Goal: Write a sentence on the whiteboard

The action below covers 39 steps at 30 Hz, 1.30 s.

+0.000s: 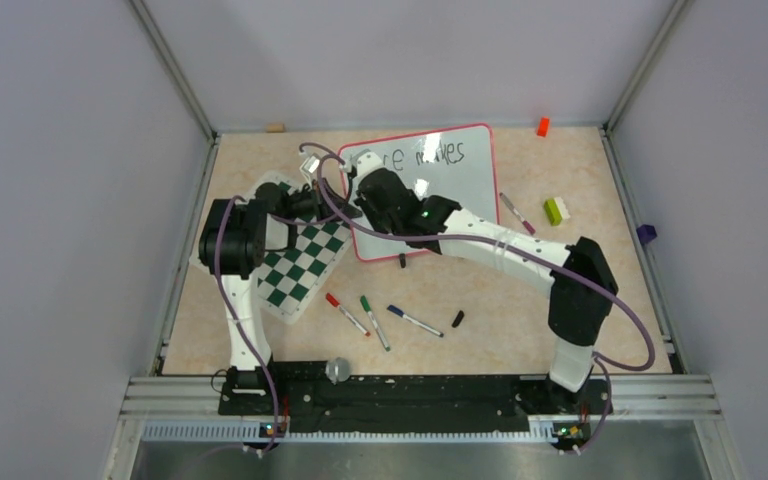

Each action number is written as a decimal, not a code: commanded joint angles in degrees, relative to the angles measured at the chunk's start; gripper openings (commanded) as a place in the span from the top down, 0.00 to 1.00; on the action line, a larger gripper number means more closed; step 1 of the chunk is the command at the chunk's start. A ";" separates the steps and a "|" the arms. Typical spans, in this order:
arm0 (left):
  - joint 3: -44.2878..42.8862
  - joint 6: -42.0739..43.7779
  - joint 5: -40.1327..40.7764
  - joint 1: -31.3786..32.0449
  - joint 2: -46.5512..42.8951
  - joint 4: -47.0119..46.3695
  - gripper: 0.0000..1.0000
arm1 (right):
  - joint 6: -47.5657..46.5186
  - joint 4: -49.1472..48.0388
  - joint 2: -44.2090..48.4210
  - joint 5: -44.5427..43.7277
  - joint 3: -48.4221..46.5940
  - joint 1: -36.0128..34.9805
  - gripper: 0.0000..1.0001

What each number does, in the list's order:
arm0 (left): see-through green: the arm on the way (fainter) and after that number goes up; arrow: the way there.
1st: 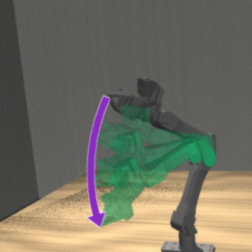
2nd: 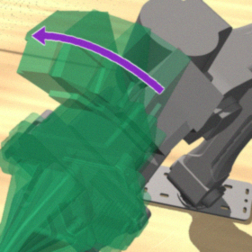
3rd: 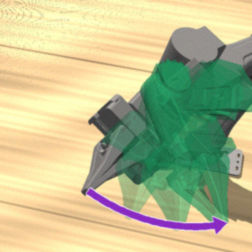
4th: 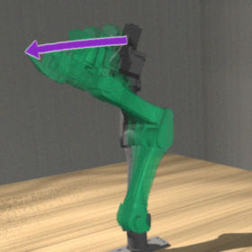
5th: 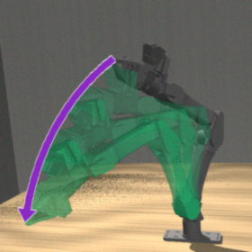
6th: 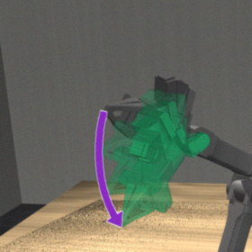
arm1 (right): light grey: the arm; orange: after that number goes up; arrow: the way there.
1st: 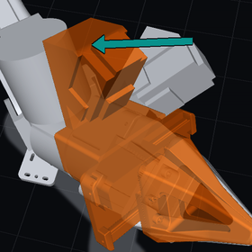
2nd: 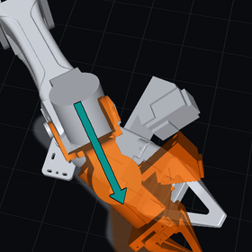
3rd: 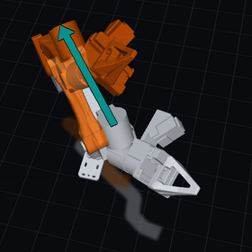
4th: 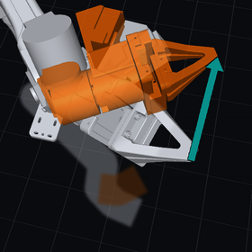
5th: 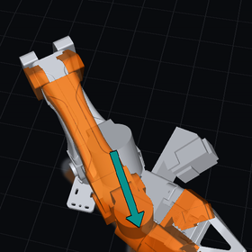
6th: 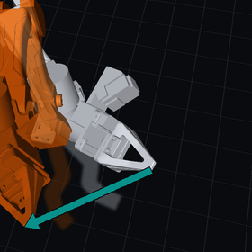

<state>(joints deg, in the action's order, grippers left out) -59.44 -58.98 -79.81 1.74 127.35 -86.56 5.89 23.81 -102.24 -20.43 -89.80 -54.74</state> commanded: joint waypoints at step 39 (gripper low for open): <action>2.98 5.44 0.29 -0.92 -3.03 -6.16 0.98 | -1.54 0.82 -5.58 -8.90 -8.70 0.49 1.00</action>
<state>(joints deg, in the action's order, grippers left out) -57.54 -58.06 -78.37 0.86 127.13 -86.94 4.23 25.12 -108.75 -29.21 -97.58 -54.68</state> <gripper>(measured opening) 0.080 0.087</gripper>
